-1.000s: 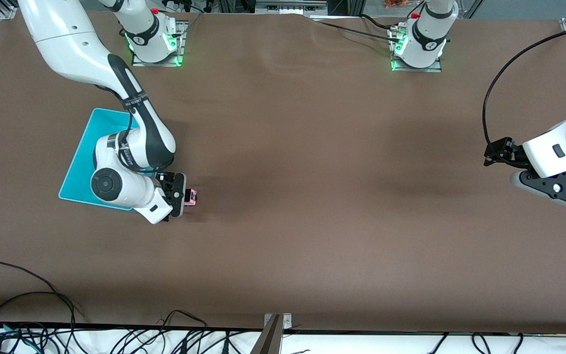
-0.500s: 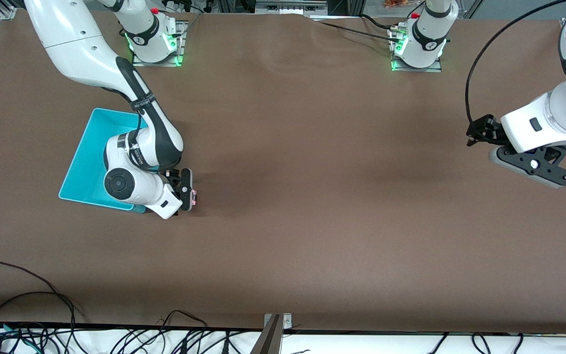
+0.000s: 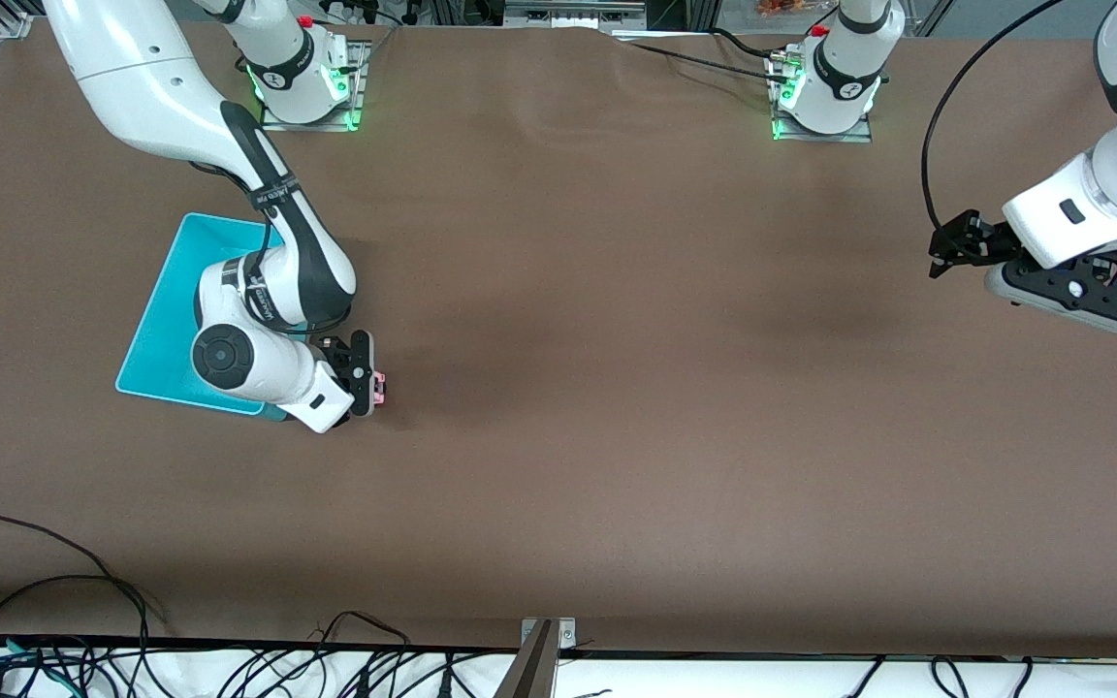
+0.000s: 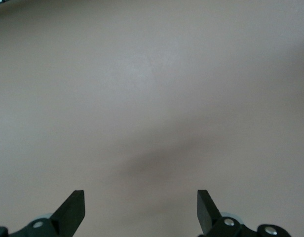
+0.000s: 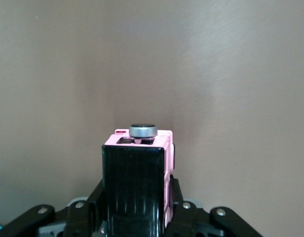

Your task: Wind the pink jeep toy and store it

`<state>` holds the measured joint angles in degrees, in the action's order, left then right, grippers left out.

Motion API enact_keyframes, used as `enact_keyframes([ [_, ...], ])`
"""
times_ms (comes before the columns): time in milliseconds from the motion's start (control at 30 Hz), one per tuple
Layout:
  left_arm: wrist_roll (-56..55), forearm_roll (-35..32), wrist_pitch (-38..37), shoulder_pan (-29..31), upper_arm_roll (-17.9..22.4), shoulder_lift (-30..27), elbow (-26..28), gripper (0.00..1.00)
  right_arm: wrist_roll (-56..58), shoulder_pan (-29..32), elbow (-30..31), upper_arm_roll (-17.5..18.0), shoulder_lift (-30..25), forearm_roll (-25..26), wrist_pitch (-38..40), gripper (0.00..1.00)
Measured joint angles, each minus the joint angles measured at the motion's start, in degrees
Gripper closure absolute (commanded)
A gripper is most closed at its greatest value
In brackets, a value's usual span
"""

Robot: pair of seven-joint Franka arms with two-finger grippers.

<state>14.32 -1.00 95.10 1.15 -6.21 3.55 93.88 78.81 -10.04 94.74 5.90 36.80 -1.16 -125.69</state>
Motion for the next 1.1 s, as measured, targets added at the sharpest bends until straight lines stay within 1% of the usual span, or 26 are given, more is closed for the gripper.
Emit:
enact_keyframes([
  [200, -0.07, -0.01, 0.41, -0.22, 0.13, -1.13, 1.32, 0.00, -0.04, 0.10, -0.63, -0.05, -3.84, 0.00, 1.87, 0.88],
  [333, -0.29, -0.01, 0.51, -0.72, 0.13, -1.46, 1.90, 0.00, -0.08, 0.37, -1.61, -0.57, -7.35, -0.01, 6.87, 0.88],
  [433, -0.41, -0.01, 0.55, -0.99, 0.13, -1.87, 2.60, 0.00, -0.14, 0.47, -2.58, -1.92, -9.99, -0.01, 11.95, 0.88],
  [567, -0.45, 0.01, 0.83, -1.44, 0.21, -2.81, 4.02, 0.00, -0.12, 0.76, -3.55, -4.78, -13.77, -0.01, 19.61, 0.88],
  [667, -0.52, 0.01, 1.27, -2.23, 0.55, -3.47, 4.97, 0.00, 0.05, 1.22, -3.60, -6.42, -16.27, -0.02, 23.67, 0.88],
  [767, -0.57, 0.01, 1.50, -2.99, 0.95, -4.01, 5.54, 0.00, 0.12, 1.59, -3.37, -7.33, -18.35, -0.02, 26.74, 0.87],
  [900, -0.57, 0.01, 1.94, -3.73, 1.04, -4.28, 5.62, 0.00, 0.11, 1.58, -1.08, -8.47, -20.46, -0.02, 28.02, 0.87],
  [1033, -0.97, 0.01, 2.12, -4.09, 1.13, -4.38, 5.65, 0.00, 0.12, 1.60, 3.28, -9.76, -22.12, -0.02, 27.21, 0.87],
  [1100, -1.21, 0.01, 2.21, -4.27, 1.67, -4.38, 5.68, 0.00, 0.12, 1.61, 6.42, -10.18, -23.09, -0.02, 25.68, 0.86],
])
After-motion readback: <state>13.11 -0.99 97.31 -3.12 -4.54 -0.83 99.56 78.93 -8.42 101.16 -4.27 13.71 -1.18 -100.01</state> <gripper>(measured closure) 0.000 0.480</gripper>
